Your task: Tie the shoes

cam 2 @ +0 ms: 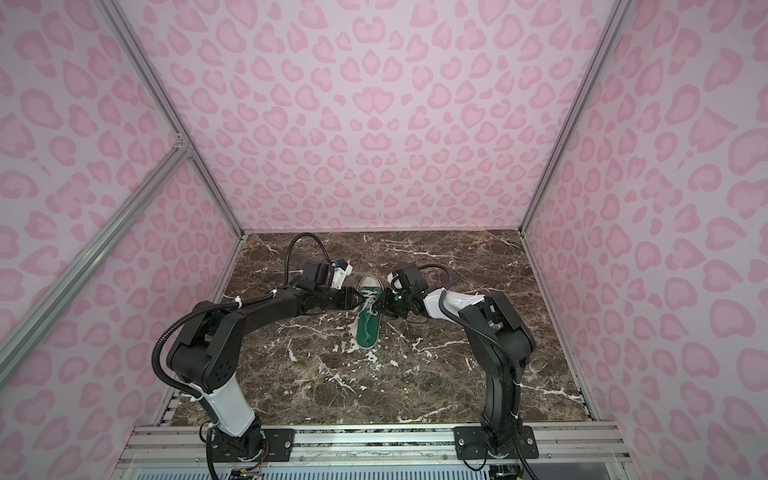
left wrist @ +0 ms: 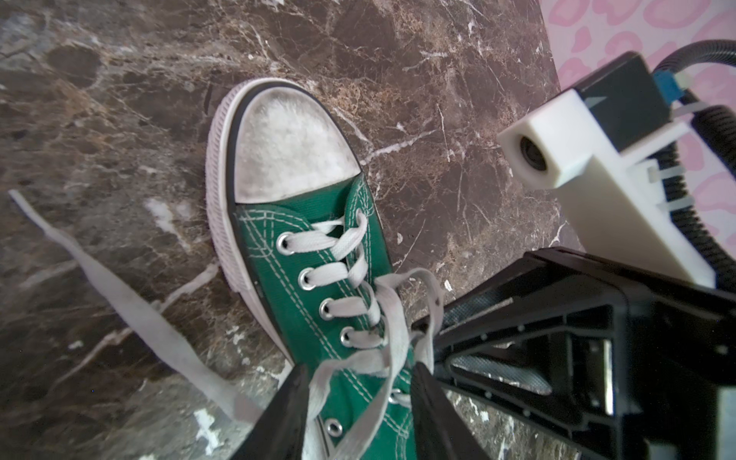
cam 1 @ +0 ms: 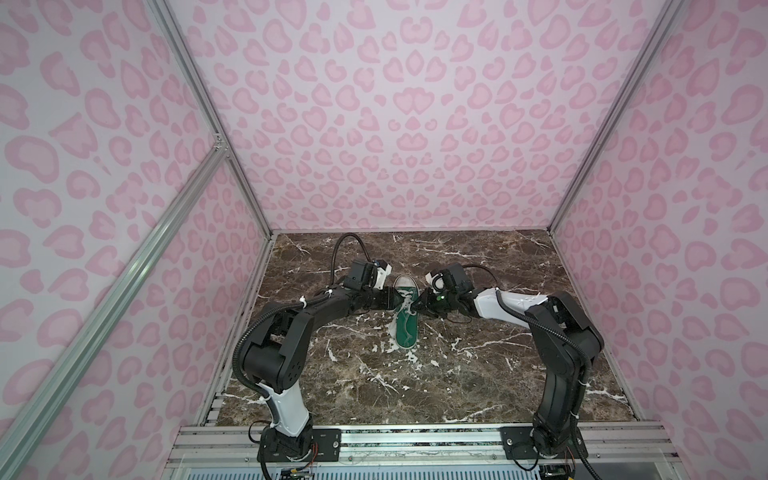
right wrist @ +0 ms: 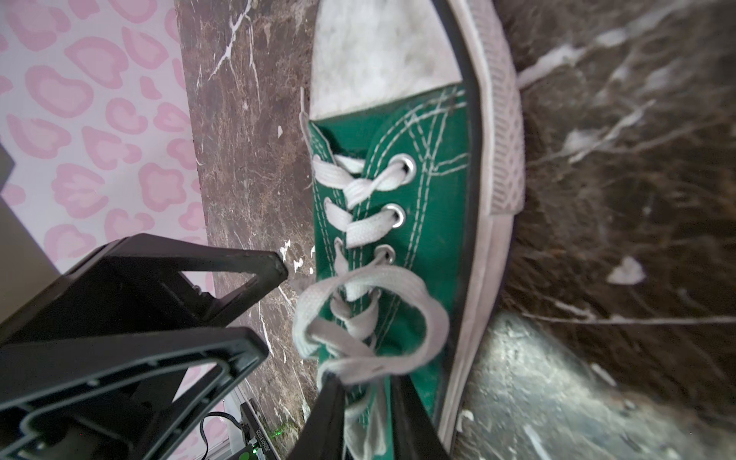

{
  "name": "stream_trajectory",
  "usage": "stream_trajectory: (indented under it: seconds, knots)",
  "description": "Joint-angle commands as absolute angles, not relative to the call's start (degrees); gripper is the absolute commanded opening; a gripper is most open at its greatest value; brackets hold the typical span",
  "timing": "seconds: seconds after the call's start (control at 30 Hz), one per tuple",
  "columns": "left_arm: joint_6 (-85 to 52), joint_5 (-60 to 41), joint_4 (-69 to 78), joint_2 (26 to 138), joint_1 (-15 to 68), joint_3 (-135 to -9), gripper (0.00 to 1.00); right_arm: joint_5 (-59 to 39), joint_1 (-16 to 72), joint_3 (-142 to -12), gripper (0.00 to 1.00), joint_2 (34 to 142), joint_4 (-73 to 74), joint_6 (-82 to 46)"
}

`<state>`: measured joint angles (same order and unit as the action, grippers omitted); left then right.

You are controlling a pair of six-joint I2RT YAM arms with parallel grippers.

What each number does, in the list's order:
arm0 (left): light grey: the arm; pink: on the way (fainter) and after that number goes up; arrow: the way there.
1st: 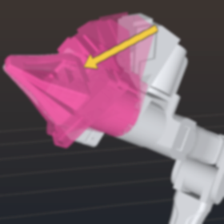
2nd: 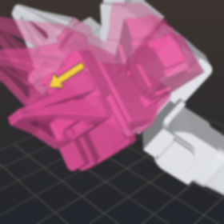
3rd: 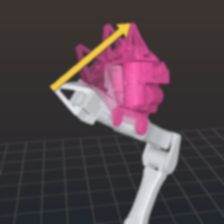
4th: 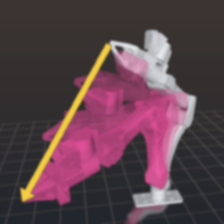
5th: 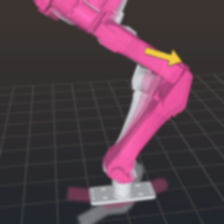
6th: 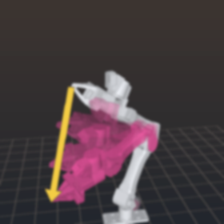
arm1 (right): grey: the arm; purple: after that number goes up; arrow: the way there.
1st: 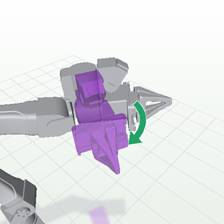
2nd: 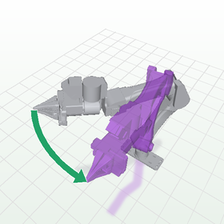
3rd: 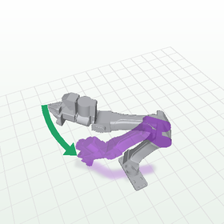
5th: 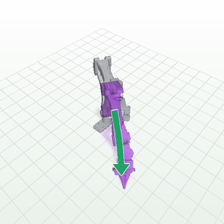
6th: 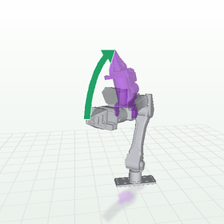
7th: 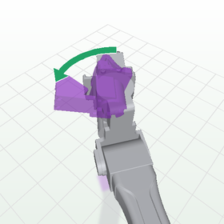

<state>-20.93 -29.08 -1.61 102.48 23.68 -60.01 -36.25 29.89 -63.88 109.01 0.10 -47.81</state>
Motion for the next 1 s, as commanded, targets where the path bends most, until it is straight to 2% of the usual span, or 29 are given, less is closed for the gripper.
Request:
stream_trajectory:
  seconds: [0.0,0.27,0.47,0.97]
  knots:
    - [-20.41,-28.94,-1.67,102.22,23.56,-60.38,0.45,-36.83,29.62,-64.33,0.22,110.08,-0.79,-46.37]
    - [-20.30,-28.91,-1.79,102.01,23.47,-60.34,0.44,-38.05,29.49,-65.86,0.19,111.01,-0.87,-45.38]
    - [-19.75,-28.35,-2.36,101.76,23.30,-60.11,0.44,-37.79,29.51,-64.86,0.00,109.66,-1.32,-45.22]
    - [-18.65,-27.32,-2.90,104.06,23.12,-62.05,0.43,-36.87,30.26,-60.00,0.00,105.68,0.47,-47.35]
